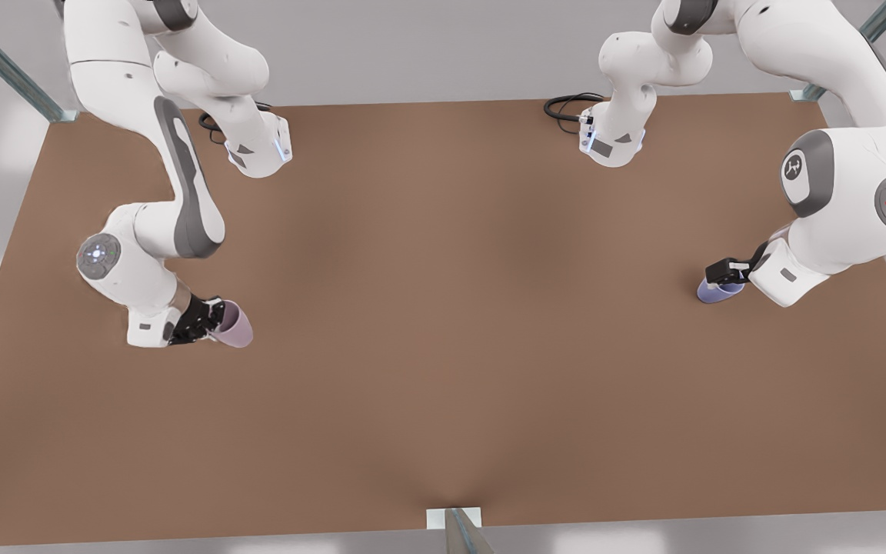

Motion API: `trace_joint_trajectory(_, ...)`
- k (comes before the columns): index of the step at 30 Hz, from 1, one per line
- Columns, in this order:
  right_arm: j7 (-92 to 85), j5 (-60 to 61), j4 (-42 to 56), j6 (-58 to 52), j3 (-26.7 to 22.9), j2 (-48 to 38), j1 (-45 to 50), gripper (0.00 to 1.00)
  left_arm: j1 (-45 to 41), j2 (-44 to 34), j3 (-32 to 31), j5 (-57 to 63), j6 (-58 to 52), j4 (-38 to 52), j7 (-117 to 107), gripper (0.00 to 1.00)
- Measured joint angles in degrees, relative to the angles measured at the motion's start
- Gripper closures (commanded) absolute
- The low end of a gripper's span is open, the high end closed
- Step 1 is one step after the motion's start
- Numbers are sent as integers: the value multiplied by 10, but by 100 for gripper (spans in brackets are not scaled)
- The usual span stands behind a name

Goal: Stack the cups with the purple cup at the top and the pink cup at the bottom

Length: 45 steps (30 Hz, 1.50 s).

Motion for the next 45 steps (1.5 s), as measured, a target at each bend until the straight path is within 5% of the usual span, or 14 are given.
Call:
trace_joint_trajectory(10,333,-3,509,-116,-2,363,313,79,0,0,0,1,-2,0,0,0)
trace_joint_trajectory(14,463,-4,605,-140,-32,457,366,79,1,2,1,1,-2,0,0,0)
trace_joint_trajectory(23,676,-5,615,-138,-37,494,375,77,1,5,3,1,0,0,0,0)
trace_joint_trajectory(26,728,-7,615,-133,-41,499,380,51,1,14,10,1,1,-1,0,0)
trace_joint_trajectory(30,786,-7,613,-125,-41,500,380,47,2,29,27,1,7,-10,1,0)
trace_joint_trajectory(31,799,-7,612,-123,-41,500,380,35,1,24,37,1,15,-35,4,0)
trace_joint_trajectory(33,821,-7,611,-119,-42,500,380,33,3,16,61,0,35,-77,15,0)
trace_joint_trajectory(35,842,-7,609,-118,-44,498,380,16,2,9,85,0,59,-119,32,0)
trace_joint_trajectory(37,860,-7,607,-118,-46,493,381,16,4,-1,111,0,93,-174,55,0)
trace_joint_trajectory(42,890,-10,510,-118,-45,401,369,15,7,-4,137,1,200,-285,116,0)
trace_joint_trajectory(45,891,-16,367,-117,-44,252,324,0,7,-3,151,1,257,-326,150,0)
